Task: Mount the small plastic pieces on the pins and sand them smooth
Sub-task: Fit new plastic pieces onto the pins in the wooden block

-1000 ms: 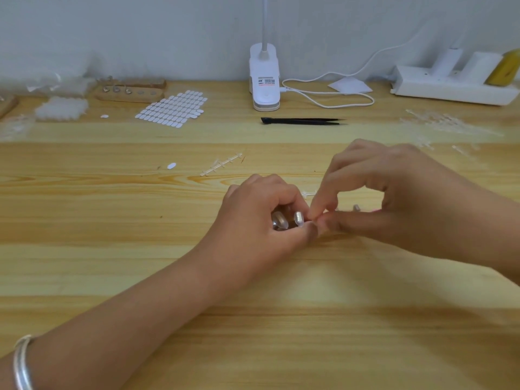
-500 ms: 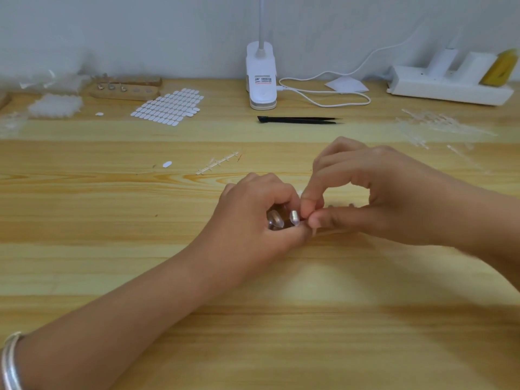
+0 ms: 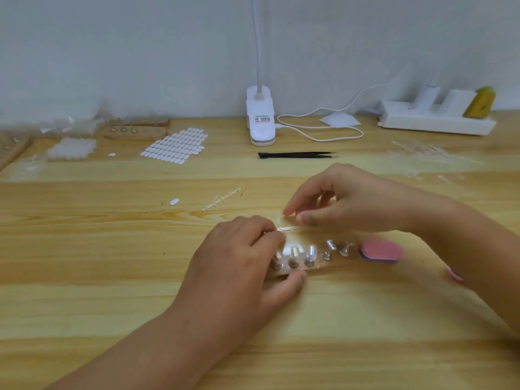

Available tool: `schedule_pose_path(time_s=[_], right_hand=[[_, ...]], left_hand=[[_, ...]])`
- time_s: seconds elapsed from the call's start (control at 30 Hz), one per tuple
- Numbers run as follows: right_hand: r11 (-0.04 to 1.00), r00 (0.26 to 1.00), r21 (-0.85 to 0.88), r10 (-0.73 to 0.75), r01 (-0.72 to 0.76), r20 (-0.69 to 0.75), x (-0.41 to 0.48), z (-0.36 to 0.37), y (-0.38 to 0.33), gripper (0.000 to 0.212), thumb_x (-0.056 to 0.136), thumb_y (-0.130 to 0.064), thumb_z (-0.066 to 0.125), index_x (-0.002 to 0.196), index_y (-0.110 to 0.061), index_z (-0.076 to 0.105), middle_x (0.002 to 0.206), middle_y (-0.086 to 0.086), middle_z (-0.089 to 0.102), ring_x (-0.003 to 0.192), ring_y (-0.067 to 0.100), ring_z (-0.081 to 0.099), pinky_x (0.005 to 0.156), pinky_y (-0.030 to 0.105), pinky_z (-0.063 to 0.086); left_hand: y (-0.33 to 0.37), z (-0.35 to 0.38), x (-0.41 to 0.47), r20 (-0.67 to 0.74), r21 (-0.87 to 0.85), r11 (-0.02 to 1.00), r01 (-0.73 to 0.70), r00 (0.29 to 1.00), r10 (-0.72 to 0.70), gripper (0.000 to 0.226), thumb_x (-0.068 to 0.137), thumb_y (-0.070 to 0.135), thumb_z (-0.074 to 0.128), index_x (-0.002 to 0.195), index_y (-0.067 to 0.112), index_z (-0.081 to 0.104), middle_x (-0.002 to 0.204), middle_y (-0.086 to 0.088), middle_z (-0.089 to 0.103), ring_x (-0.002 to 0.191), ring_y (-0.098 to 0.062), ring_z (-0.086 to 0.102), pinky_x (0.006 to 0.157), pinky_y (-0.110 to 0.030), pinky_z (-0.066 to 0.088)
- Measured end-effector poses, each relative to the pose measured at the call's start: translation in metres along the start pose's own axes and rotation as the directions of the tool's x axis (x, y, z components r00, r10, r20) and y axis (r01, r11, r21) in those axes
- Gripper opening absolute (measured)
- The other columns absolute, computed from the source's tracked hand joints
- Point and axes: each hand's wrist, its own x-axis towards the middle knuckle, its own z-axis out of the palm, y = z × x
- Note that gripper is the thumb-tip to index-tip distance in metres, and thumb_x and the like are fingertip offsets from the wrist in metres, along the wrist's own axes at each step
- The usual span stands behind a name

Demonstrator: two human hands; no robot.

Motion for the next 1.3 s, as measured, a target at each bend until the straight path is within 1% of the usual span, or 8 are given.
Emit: schedule_pose_path(time_s=[0.13, 0.47, 0.57, 0.73, 0.93, 1.07, 1.2, 1.3], right_hand=[[0.995, 0.998, 0.094, 0.039, -0.035, -0.045, 0.002, 0.011, 0.003, 0.012, 0.090, -0.020, 0.073, 0.097, -0.027, 0.080, 0.072, -0.022, 0.069, 0.067, -0.006, 0.061, 0.063, 0.008, 0.044], [0.936, 0.997, 0.351, 0.054, -0.034, -0.048, 0.004, 0.019, -0.001, 0.006, 0.085, -0.016, 0.079, 0.081, -0.017, 0.075, 0.070, -0.002, 0.063, 0.063, 0.008, 0.051, 0.057, 0.018, 0.041], [0.939, 0.998, 0.341, 0.061, -0.048, -0.028, 0.003, 0.019, -0.002, 0.010, 0.083, -0.013, 0.078, 0.075, -0.018, 0.074, 0.065, -0.003, 0.060, 0.060, 0.007, 0.048, 0.053, 0.016, 0.038], [0.983, 0.993, 0.173, 0.079, -0.063, -0.088, 0.003, 0.019, -0.003, 0.015, 0.076, -0.013, 0.077, 0.066, -0.023, 0.071, 0.057, -0.011, 0.060, 0.053, 0.001, 0.049, 0.051, 0.015, 0.040], [0.985, 0.993, 0.174, 0.017, 0.003, -0.115, -0.005, -0.003, -0.005, 0.010, 0.079, -0.016, 0.074, 0.070, -0.019, 0.071, 0.063, -0.011, 0.058, 0.051, -0.001, 0.046, 0.051, 0.009, 0.036], [0.989, 0.971, 0.018, -0.145, 0.144, 0.192, -0.022, -0.033, -0.009, 0.013, 0.084, -0.039, 0.060, 0.077, -0.030, 0.066, 0.075, -0.013, 0.061, 0.074, 0.016, 0.057, 0.077, 0.038, 0.050], [0.977, 0.921, -0.069, -0.166, 0.202, 0.352, -0.030, -0.042, -0.009, 0.006, 0.085, -0.031, 0.058, 0.081, -0.030, 0.062, 0.085, -0.009, 0.063, 0.088, 0.017, 0.059, 0.088, 0.037, 0.048], [0.967, 0.902, -0.145, -0.136, 0.212, 0.411, -0.030, -0.042, -0.009, 0.006, 0.090, -0.035, 0.064, 0.084, -0.033, 0.063, 0.095, -0.015, 0.063, 0.099, 0.010, 0.057, 0.093, 0.036, 0.045]], left_hand=[[0.001, -0.001, 0.002, 0.023, -0.027, 1.000, -0.004, 1.000, 0.005, 0.045, 0.077, 0.056, 0.052, 0.096, 0.021, 0.074, 0.098, 0.011, 0.067, 0.087, -0.012, 0.062, 0.078, -0.027, 0.051], [0.002, -0.008, 0.007, 0.095, -0.109, 0.993, 0.054, 0.994, -0.044, 0.043, 0.074, 0.054, 0.063, 0.103, 0.024, 0.074, 0.102, 0.018, 0.064, 0.087, -0.008, 0.063, 0.072, -0.032, 0.055], [0.002, -0.008, 0.008, 0.101, -0.087, 0.995, 0.047, 0.994, -0.038, 0.044, 0.074, 0.056, 0.060, 0.102, 0.024, 0.072, 0.100, 0.016, 0.064, 0.087, -0.010, 0.063, 0.072, -0.034, 0.054], [0.004, -0.007, 0.008, 0.091, -0.038, 0.999, 0.018, 0.996, -0.015, 0.048, 0.076, 0.055, 0.054, 0.108, 0.023, 0.071, 0.098, 0.013, 0.065, 0.084, -0.014, 0.061, 0.071, -0.030, 0.051], [0.002, -0.006, 0.010, 0.089, -0.028, 1.000, -0.003, 0.996, 0.006, 0.047, 0.076, 0.055, 0.056, 0.105, 0.023, 0.073, 0.097, 0.012, 0.063, 0.085, -0.013, 0.060, 0.073, -0.026, 0.047], [-0.001, -0.003, 0.010, 0.063, -0.065, 0.998, 0.016, 0.998, -0.012, 0.050, 0.074, 0.060, 0.053, 0.104, 0.025, 0.071, 0.099, 0.014, 0.061, 0.091, -0.011, 0.058, 0.080, -0.025, 0.044], [0.000, -0.001, 0.013, 0.040, -0.166, 0.984, 0.065, 0.997, -0.059, 0.054, 0.069, 0.068, 0.055, 0.109, 0.034, 0.070, 0.105, 0.019, 0.053, 0.104, -0.009, 0.052, 0.093, -0.024, 0.036], [0.009, 0.002, 0.016, 0.067, -0.237, 0.969, 0.072, 0.996, -0.057, 0.043, 0.067, 0.063, 0.062, 0.103, 0.041, 0.068, 0.106, 0.022, 0.048, 0.110, -0.006, 0.046, 0.097, -0.016, 0.026]])
